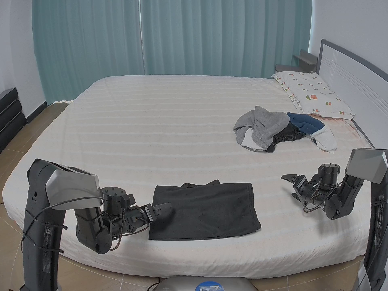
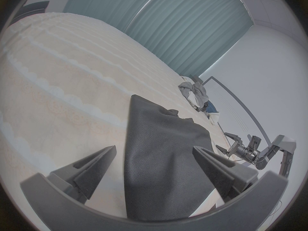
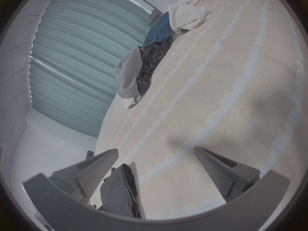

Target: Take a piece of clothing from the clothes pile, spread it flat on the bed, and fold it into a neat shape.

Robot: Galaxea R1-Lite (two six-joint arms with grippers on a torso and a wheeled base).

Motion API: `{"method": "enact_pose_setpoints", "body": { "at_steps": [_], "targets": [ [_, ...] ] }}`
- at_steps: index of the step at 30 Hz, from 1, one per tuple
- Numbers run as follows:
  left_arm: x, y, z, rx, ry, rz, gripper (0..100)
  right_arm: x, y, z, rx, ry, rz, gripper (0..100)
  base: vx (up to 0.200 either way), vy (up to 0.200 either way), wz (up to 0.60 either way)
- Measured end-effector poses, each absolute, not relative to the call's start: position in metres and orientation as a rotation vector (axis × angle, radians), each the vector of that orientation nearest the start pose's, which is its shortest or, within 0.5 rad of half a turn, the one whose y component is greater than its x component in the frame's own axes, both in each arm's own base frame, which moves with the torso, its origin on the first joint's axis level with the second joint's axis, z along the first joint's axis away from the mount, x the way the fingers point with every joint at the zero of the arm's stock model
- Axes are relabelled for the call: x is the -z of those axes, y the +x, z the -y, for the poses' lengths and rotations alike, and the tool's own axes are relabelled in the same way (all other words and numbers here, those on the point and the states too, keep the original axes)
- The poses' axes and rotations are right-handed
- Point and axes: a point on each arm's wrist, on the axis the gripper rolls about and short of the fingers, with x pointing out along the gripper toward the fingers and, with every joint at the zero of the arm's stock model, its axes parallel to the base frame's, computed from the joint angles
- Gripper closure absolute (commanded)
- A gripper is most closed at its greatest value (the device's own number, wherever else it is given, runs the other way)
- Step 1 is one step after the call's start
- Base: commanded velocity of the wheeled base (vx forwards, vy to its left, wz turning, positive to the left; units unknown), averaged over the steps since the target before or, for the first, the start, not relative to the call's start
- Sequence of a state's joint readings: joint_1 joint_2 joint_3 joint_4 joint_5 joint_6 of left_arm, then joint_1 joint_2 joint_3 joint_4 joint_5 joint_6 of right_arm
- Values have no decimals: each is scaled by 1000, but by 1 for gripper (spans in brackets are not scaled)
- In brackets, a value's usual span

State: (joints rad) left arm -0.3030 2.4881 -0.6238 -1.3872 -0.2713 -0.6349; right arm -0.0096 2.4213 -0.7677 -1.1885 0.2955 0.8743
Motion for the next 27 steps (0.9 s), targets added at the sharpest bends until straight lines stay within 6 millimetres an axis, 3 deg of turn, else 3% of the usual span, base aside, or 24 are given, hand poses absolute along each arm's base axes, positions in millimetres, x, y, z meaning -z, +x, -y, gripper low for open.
{"method": "enact_pose_setpoints", "body": {
  "at_steps": [2, 3, 27],
  "targets": [
    [54, 333, 112, 389, -596, -643, 0, 28, 377, -3, -62, 923, -557, 0, 0, 0, 0],
    [54, 334, 112, 388, -596, -640, 100, 28, 377, -3, -62, 923, -558, 0, 0, 0, 0],
    [57, 332, 110, 307, -596, -629, 100, 29, 377, -3, -60, 922, -560, 0, 0, 0, 0]
  ]
}}
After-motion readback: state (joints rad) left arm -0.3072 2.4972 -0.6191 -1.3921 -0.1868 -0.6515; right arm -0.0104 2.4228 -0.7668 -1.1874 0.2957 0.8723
